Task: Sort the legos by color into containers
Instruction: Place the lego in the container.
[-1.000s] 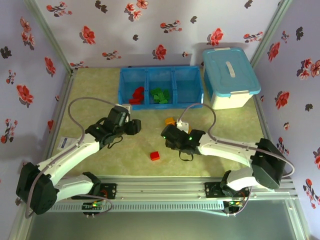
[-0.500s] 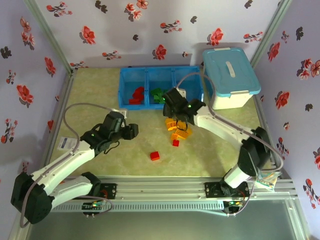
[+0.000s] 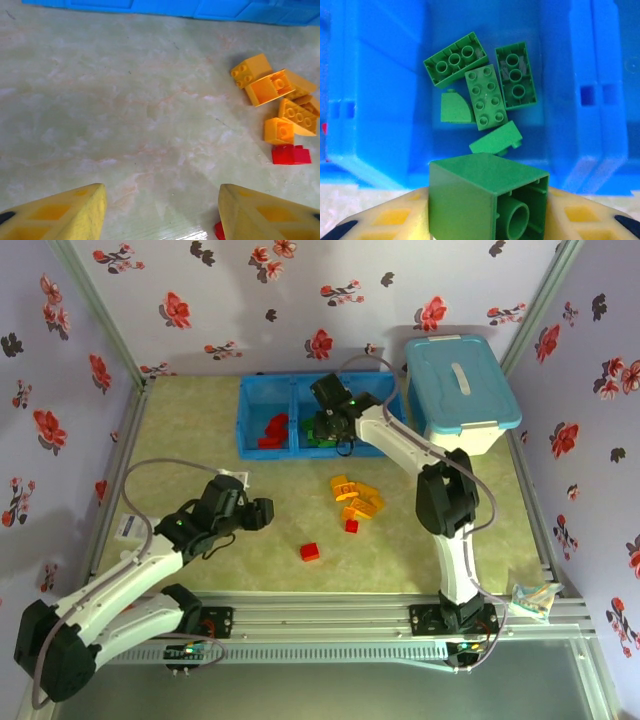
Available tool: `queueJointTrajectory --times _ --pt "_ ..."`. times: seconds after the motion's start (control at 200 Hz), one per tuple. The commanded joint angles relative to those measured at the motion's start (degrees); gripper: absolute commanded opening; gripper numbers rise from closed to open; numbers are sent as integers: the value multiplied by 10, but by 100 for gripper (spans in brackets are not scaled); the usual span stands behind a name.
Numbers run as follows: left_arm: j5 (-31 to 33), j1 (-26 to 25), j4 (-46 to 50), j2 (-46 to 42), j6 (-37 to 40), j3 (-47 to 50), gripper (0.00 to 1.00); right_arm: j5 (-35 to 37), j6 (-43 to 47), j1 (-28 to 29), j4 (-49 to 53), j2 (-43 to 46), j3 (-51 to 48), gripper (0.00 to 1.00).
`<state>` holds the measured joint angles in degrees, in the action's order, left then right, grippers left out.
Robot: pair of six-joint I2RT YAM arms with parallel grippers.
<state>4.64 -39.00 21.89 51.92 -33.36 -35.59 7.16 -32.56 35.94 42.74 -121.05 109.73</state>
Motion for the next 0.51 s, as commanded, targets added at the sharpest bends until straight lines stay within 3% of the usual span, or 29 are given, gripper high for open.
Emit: queueJointTrajectory --times 0.0,0.04,0.135,0.16,0.205,0.5 --pt "1 -3 12 -21 -11 -2 62 -19 22 -10 50 -46 75 41" --pt "0 -4 17 -21 -11 -5 62 -26 27 -11 65 -62 102 56" --pt "-3 -7 29 -16 -10 -10 63 -30 28 -11 82 -65 126 69" --pt "-3 -10 31 -14 -10 -9 64 -27 28 -10 76 -58 119 81" --pt "-6 -15 33 -12 -9 -7 65 -24 28 -10 59 -36 96 90" --pt "-4 -96 28 45 -33 -13 68 -13 29 -10 4 101 -30 90"
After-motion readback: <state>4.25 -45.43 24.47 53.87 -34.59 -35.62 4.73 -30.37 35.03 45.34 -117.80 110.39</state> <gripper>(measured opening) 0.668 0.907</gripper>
